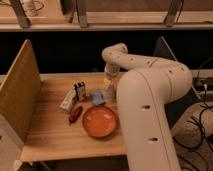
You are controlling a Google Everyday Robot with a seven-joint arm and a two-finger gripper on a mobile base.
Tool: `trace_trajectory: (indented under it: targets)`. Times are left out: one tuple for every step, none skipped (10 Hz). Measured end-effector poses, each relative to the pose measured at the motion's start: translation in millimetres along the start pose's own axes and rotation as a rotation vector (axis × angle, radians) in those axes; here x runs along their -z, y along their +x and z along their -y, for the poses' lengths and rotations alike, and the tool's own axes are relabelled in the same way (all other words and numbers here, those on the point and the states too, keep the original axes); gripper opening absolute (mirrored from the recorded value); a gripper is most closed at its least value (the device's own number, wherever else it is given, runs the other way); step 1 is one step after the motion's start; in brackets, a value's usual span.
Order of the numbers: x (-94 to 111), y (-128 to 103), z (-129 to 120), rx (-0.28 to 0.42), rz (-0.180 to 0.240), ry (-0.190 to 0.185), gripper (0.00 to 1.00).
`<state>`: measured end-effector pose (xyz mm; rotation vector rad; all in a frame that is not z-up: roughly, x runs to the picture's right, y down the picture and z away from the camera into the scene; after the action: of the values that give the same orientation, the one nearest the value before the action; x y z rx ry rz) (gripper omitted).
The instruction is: Place the ceramic cup over the eraser
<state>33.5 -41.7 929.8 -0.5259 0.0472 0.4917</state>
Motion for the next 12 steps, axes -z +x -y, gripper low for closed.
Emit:
trace_trajectory:
  targets:
    - [-4.3, -2.4, -0.5, 0.003, -0.005, -0.016, 0.80]
    - [-10.0, -5.2, -2.3, 0.008, -0.014, -0.037, 0.80]
    - [-14.4, -7.9, -4.3, 0.012, -0.019, -0.054, 0.80]
    - [-21.8, -12.0, -9.1, 0.019, -0.027, -0.086, 0.80]
    - [-27.0, -15.4, -13.4, 0.024, -0.031, -0.116, 0.80]
    - [-31.6, -16.7, -17.6, 0.027, -0.039, -0.145, 0.80]
    - [-36.0, -15.7, -20.1, 0.025, -0.050, -0.170, 0.80]
    - [-39.2, -12.5, -21.0, 0.020, -0.065, -0.188, 0.80]
    - [-41.6, -7.6, -19.3, 0.013, -0.087, -0.197, 0.80]
    - [-42.5, -3.2, -16.4, 0.003, -0.107, -0.199, 0.80]
    - [-42.9, 0.1, -12.4, -0.008, -0.124, -0.197, 0.80]
    - [-43.6, 2.0, -8.7, -0.018, -0.140, -0.193, 0.80]
